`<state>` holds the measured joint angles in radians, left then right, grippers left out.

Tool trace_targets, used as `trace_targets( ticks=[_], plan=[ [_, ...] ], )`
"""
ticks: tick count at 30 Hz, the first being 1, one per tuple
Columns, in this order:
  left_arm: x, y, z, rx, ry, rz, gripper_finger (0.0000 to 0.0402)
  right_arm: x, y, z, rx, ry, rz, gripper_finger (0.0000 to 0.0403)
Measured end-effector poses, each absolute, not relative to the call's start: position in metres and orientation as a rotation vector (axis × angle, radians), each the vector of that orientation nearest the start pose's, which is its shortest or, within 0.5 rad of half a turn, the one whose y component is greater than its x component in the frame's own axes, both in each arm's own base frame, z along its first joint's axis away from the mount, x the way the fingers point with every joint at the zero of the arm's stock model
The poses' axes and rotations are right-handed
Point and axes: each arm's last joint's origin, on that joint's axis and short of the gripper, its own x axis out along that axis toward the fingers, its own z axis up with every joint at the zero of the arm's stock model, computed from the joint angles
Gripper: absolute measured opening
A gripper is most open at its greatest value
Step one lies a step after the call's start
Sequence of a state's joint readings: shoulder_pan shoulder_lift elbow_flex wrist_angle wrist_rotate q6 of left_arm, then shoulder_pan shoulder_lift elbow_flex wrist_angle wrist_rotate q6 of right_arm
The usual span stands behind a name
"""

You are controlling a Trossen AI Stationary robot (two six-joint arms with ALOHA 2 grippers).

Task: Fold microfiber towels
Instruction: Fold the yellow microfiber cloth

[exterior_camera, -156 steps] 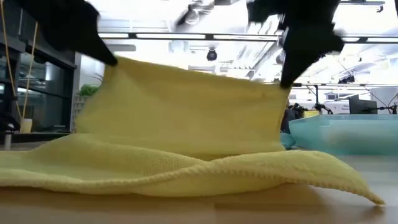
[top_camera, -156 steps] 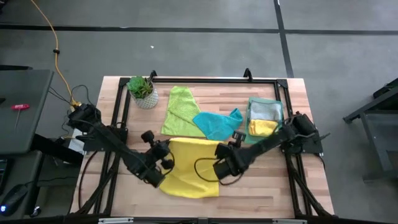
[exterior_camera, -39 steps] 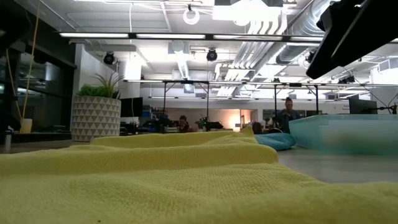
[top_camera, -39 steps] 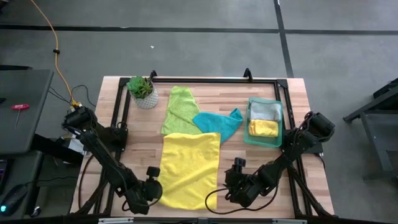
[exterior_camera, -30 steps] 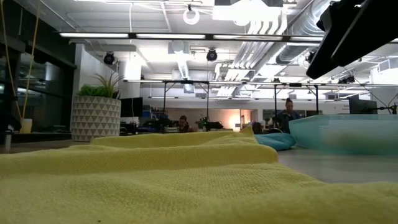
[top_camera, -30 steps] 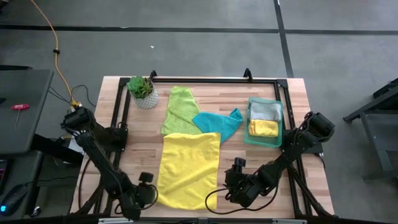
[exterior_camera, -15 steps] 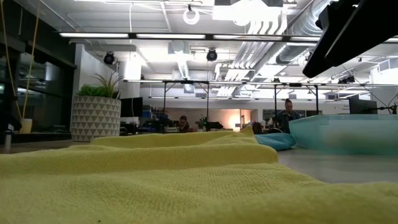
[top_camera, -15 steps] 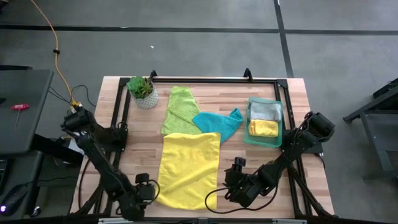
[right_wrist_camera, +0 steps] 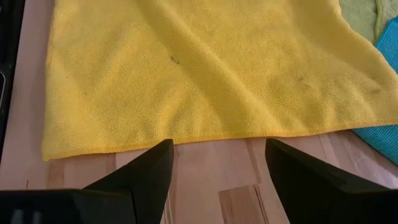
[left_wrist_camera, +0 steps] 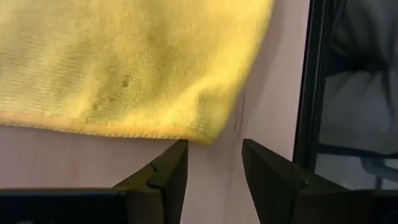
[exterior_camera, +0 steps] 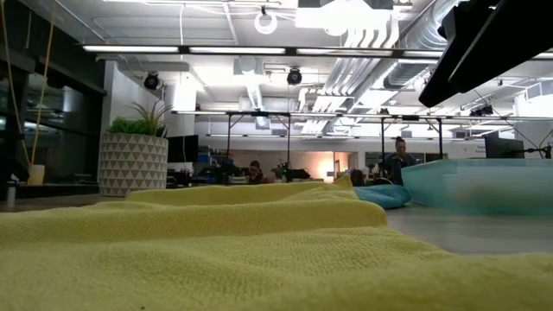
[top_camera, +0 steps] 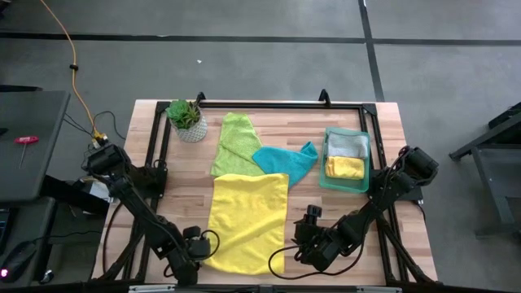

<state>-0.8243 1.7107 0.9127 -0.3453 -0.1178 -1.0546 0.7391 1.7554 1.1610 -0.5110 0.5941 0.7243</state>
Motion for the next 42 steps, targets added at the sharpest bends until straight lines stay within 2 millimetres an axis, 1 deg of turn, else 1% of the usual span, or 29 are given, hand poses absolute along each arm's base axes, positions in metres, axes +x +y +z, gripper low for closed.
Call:
trace_targets(
  ticks=[4,8,15,19,23,30,33,42],
  plan=[
    [0.215,-0.225,0.138,-0.4,1.256,-0.023,0.0143,0.267,0.221,0.194,-0.006,0.841,-0.183,0.0248],
    [0.216,-0.226,0.132,-0.403,1.271,-0.018,0.0143,0.267,0.221,0.194,-0.006,0.841,-0.182,0.0248],
    [0.221,-0.226,0.131,-0.372,1.221,-0.025,0.0143,0.267,0.221,0.194,-0.005,0.84,-0.183,0.0248],
    [0.224,-0.226,0.133,-0.331,1.159,-0.037,0.0143,0.267,0.222,0.194,-0.004,0.838,-0.182,0.0248],
    [0.227,-0.23,0.136,-0.316,1.122,-0.113,0.0143,0.267,0.221,0.194,-0.004,0.838,-0.182,0.0248],
    [0.239,-0.233,0.142,-0.383,1.103,-0.284,0.0142,0.267,0.221,0.194,-0.004,0.838,-0.182,0.0248],
    [0.245,-0.229,0.144,-0.387,1.088,-0.32,0.0142,0.267,0.222,0.194,-0.004,0.838,-0.182,0.0248],
    [0.259,-0.213,0.146,-0.397,1.085,-0.344,0.0142,0.267,0.222,0.194,-0.004,0.838,-0.182,0.0248]
  ],
)
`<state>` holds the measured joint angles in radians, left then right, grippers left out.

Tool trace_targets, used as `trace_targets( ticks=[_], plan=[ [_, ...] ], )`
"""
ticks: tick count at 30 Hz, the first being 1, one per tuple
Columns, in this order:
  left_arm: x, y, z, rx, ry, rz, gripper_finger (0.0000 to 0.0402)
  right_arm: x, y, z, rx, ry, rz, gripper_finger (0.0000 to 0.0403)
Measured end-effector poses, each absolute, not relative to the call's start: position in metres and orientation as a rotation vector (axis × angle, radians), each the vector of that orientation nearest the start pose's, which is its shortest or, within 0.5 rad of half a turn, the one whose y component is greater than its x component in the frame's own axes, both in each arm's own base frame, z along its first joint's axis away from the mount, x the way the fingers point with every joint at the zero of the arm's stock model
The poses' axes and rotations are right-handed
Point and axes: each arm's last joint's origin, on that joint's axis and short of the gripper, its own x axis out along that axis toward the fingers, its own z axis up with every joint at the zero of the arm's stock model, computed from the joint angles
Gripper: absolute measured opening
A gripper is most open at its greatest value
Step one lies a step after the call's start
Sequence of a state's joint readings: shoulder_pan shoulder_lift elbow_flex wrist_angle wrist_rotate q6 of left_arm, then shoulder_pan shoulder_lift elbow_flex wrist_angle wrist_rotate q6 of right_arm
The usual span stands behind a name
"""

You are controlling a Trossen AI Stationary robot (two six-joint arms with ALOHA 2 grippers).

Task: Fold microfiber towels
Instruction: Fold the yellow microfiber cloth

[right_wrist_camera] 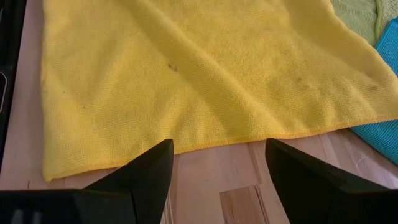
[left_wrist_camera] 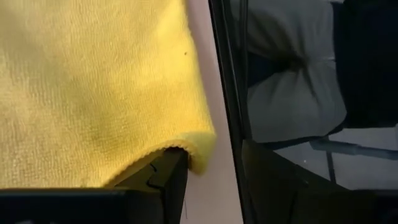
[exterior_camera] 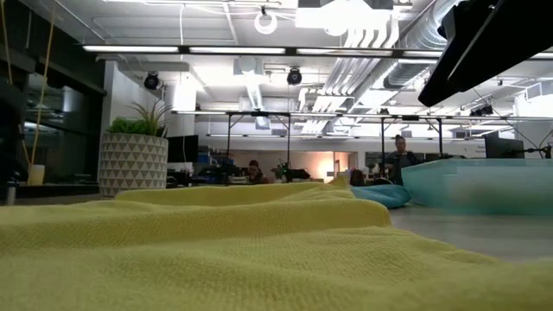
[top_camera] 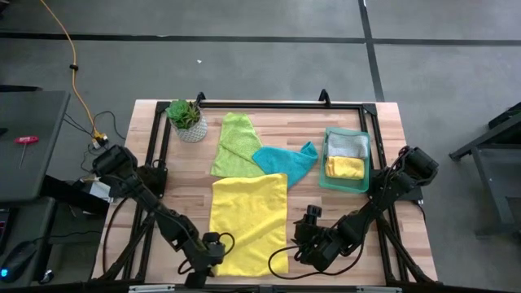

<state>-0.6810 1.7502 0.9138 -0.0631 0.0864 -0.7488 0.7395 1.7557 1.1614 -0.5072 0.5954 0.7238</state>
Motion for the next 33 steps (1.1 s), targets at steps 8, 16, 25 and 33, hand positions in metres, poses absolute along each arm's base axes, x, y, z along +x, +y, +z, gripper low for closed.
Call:
trace_targets(
  ticks=[8,16,25,33],
  plan=[
    [0.267,-0.205,0.155,-0.548,1.088,-0.334,0.0142,0.267,0.221,0.194,-0.004,0.837,-0.182,0.0248],
    [0.271,-0.205,0.17,-0.692,1.075,-0.415,0.0142,0.267,0.221,0.194,-0.011,0.836,-0.189,0.0248],
    [0.287,-0.185,0.171,-0.648,0.934,-0.274,0.0142,0.267,0.22,0.194,-0.026,0.817,-0.213,0.0248],
    [0.296,-0.166,0.168,-0.494,0.834,-0.099,0.0142,0.267,0.22,0.194,-0.028,0.819,-0.214,0.0248]
  ],
)
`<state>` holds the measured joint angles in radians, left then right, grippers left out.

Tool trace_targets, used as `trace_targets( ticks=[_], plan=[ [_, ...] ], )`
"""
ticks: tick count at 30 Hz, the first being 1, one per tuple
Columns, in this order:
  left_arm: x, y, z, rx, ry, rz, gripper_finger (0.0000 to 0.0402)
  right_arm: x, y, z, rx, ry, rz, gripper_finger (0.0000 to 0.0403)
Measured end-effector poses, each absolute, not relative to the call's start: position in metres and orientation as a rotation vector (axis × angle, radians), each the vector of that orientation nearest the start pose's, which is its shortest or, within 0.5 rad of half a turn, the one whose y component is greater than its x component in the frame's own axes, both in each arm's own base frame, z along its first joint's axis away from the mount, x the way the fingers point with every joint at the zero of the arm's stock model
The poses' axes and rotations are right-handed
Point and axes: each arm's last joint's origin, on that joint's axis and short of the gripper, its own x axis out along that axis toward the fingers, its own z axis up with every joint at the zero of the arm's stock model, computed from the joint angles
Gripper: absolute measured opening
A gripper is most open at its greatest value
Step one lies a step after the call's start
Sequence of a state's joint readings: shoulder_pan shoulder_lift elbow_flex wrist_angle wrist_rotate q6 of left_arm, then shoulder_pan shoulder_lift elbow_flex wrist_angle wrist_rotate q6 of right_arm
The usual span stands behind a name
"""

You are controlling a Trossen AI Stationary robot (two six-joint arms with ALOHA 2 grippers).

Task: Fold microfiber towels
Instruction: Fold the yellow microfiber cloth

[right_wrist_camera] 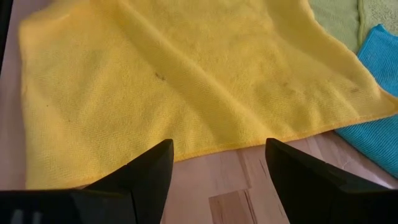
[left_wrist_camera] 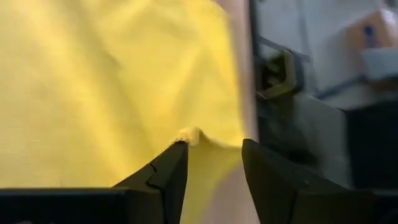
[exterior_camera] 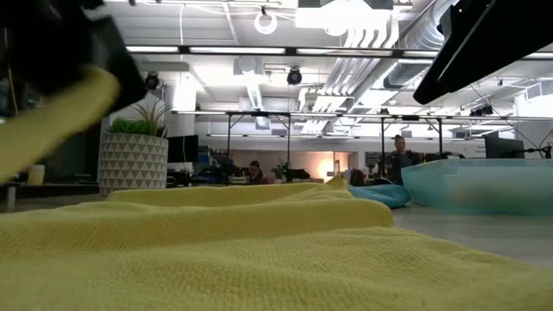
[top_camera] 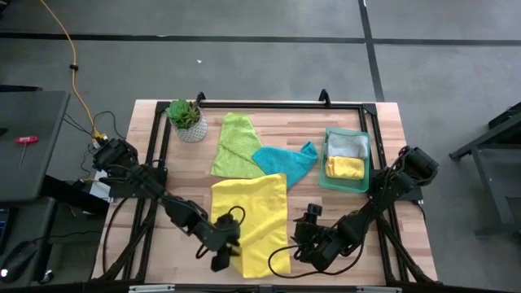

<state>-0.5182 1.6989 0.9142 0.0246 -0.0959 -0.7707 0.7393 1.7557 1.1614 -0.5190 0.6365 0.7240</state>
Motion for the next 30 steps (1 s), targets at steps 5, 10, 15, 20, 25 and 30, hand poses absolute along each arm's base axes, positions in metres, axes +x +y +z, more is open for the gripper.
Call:
trace_targets(
  ticks=[5,10,15,20,25,30],
  plan=[
    [0.293,-0.152,0.161,-0.361,0.848,0.092,0.0142,0.267,0.22,0.194,-0.033,0.81,-0.223,0.0248],
    [0.285,-0.144,0.155,-0.227,0.875,0.242,0.0142,0.267,0.219,0.194,-0.05,0.795,-0.245,0.0248],
    [0.282,-0.144,0.16,-0.136,0.861,0.235,0.0142,0.267,0.218,0.194,-0.061,0.785,-0.262,0.0248],
    [0.279,-0.149,0.162,0.059,0.902,0.072,0.0142,0.266,0.218,0.194,-0.066,0.782,-0.267,0.0248],
    [0.285,-0.143,0.153,0.179,0.938,0.013,0.0142,0.267,0.217,0.195,-0.066,0.766,-0.285,0.0248],
    [0.295,-0.137,0.142,0.193,0.944,-0.022,0.0142,0.266,0.217,0.195,-0.073,0.763,-0.291,0.0248]
  ],
)
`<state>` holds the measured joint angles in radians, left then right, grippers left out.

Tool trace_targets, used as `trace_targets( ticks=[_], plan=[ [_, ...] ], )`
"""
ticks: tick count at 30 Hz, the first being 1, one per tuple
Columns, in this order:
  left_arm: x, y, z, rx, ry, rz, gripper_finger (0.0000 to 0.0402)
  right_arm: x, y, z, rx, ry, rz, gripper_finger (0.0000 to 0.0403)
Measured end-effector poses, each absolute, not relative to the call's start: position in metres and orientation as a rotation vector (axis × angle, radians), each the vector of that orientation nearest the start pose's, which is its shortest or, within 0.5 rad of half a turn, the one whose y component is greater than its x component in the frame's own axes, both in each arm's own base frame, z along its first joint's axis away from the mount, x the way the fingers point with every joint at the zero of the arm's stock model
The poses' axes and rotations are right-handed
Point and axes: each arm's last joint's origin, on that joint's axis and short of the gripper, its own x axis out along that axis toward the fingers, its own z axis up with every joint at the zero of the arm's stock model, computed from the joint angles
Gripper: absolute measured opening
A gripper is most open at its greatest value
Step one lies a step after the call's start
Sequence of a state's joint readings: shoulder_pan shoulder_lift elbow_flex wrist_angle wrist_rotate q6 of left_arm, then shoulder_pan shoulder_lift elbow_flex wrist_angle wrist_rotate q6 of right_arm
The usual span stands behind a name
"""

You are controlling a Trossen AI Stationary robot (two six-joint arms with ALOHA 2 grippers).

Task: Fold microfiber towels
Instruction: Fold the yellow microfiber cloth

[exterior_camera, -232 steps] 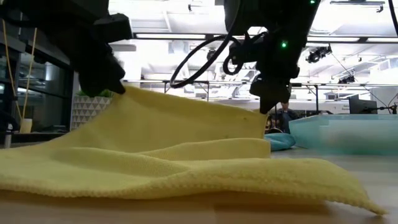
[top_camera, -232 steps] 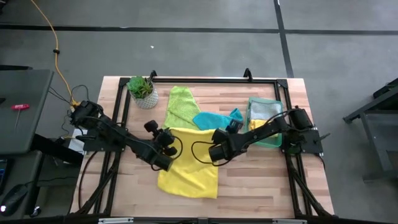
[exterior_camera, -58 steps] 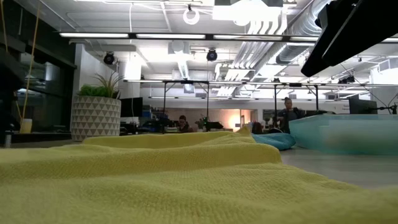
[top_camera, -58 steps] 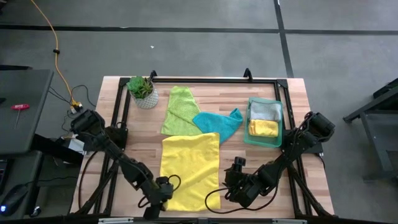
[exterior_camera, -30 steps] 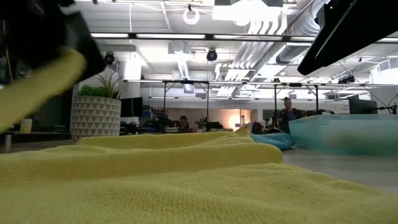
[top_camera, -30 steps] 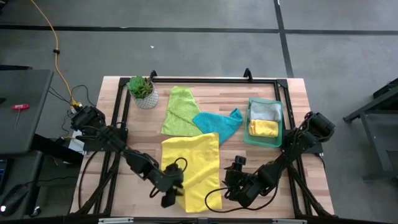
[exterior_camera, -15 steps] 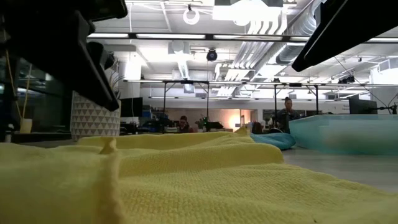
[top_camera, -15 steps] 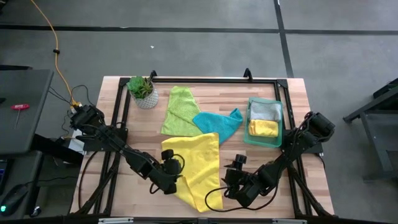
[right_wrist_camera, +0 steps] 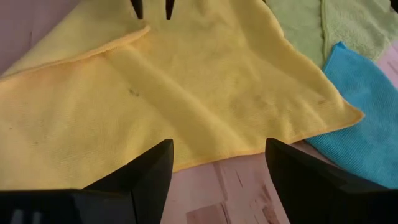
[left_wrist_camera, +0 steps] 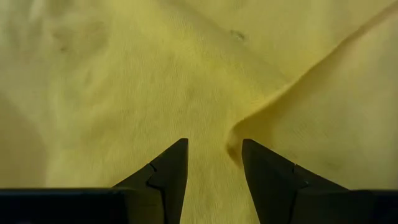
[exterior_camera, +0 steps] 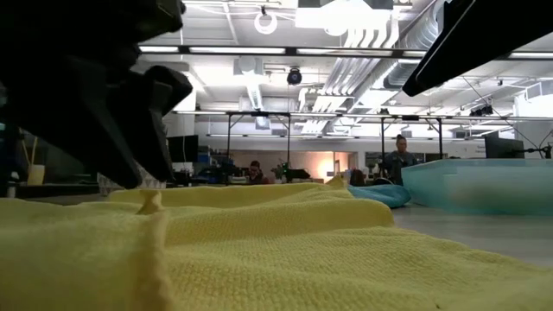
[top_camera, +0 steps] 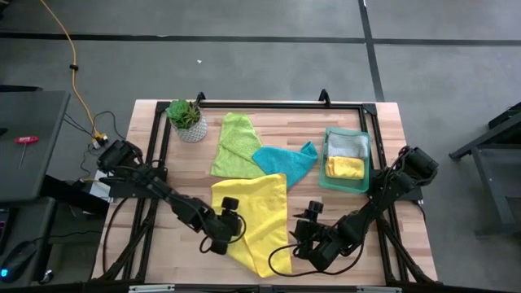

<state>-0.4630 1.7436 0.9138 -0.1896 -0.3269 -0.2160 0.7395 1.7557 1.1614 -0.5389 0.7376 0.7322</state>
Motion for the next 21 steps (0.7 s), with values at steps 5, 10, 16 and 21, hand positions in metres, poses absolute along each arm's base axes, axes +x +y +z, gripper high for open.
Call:
trace_targets(
  ticks=[5,10,16,21],
  plan=[
    [0.2988,-0.134,0.1394,0.152,0.96,-0.081,0.0142,0.2663,0.2164,0.1947,-0.076,0.762,-0.294,0.0248],
    [0.2998,-0.1345,0.1397,0.121,0.965,-0.127,0.0142,0.2664,0.2162,0.1948,-0.08,0.759,-0.299,0.0248],
    [0.3007,-0.1327,0.1376,0.133,0.966,-0.1,0.0142,0.2665,0.216,0.195,-0.083,0.751,-0.306,0.0248],
    [0.3026,-0.1292,0.134,0.139,0.975,-0.087,0.0142,0.2665,0.216,0.195,-0.083,0.751,-0.306,0.0248]
  ],
)
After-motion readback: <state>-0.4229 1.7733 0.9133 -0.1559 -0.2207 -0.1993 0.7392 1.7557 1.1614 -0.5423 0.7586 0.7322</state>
